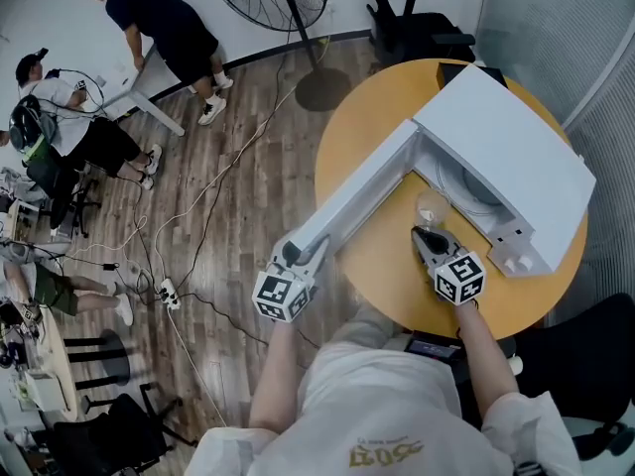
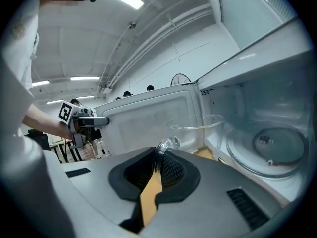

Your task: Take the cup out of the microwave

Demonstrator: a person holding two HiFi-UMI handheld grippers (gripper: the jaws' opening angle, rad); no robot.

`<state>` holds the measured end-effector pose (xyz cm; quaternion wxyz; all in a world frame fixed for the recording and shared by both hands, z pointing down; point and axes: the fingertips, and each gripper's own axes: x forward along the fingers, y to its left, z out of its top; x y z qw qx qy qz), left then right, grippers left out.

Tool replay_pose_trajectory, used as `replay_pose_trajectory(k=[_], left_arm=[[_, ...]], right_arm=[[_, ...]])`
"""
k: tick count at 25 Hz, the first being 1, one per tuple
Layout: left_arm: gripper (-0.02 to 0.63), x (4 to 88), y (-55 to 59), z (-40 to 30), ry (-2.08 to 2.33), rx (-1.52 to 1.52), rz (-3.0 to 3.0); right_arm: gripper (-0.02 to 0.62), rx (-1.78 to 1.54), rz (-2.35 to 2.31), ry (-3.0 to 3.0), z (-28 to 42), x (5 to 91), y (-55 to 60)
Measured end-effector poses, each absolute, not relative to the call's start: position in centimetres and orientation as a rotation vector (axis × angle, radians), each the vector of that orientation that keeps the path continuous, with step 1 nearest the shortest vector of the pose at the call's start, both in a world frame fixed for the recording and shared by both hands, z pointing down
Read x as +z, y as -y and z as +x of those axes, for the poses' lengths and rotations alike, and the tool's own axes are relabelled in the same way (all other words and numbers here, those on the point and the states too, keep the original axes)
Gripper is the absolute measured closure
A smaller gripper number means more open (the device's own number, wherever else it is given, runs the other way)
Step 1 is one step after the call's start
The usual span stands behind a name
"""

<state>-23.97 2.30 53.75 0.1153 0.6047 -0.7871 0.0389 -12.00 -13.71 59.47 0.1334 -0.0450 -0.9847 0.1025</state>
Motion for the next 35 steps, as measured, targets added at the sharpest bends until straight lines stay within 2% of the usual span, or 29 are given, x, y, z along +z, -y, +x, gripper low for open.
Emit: replay_pose_trajectory(k=[35], left_arm=[[0.403,53.6,-2.4,-23.7,2.313,0.118,1.758]], right_arm=[[0.575,0.313,-0.538,2.643,-13.1,65.7,6.0]])
